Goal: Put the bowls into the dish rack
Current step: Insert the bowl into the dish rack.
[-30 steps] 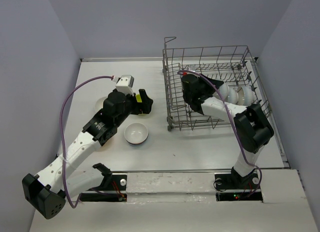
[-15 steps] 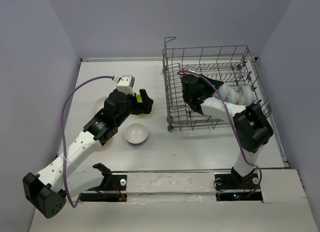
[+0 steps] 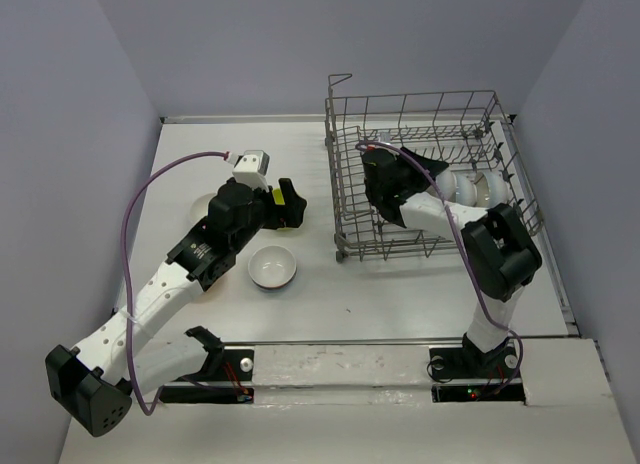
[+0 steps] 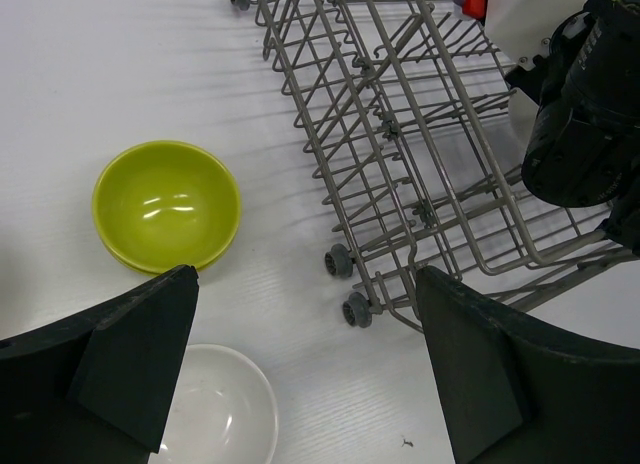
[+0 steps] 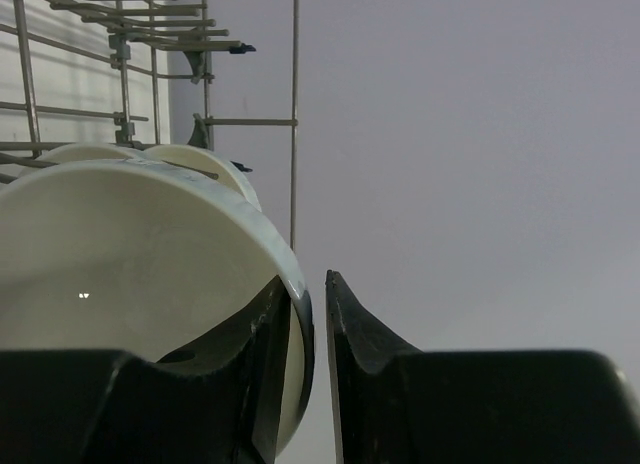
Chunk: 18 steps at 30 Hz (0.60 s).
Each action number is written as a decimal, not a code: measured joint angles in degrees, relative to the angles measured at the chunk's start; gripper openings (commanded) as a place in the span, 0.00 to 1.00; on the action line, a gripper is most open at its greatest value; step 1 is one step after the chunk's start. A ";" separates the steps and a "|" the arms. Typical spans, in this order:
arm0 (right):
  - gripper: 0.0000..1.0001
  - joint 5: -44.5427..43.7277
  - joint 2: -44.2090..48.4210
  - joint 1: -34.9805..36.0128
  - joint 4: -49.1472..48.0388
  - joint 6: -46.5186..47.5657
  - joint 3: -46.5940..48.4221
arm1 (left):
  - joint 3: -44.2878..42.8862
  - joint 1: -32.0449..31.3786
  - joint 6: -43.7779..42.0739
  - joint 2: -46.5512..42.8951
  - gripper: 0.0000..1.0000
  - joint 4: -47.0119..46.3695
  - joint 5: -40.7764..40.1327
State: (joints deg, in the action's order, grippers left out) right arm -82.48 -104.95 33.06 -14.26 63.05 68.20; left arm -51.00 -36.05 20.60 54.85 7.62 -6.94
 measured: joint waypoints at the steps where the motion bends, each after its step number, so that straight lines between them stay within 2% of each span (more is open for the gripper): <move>1: 0.27 0.00 -0.13 -0.04 -0.04 -0.02 0.11 | 0.00 0.00 0.00 0.00 0.99 0.00 0.00; 15: 0.27 0.00 -0.61 0.00 -0.04 -0.04 0.35 | 0.00 -0.28 0.00 0.07 0.99 0.00 -0.39; 18: 0.30 0.02 -0.61 0.02 -0.04 -0.04 0.35 | 0.00 -0.33 0.00 0.07 0.99 0.00 -0.44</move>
State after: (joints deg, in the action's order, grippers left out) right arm -82.46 -105.56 33.08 -14.31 63.00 68.55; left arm -51.00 -36.38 20.60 54.92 7.62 -7.38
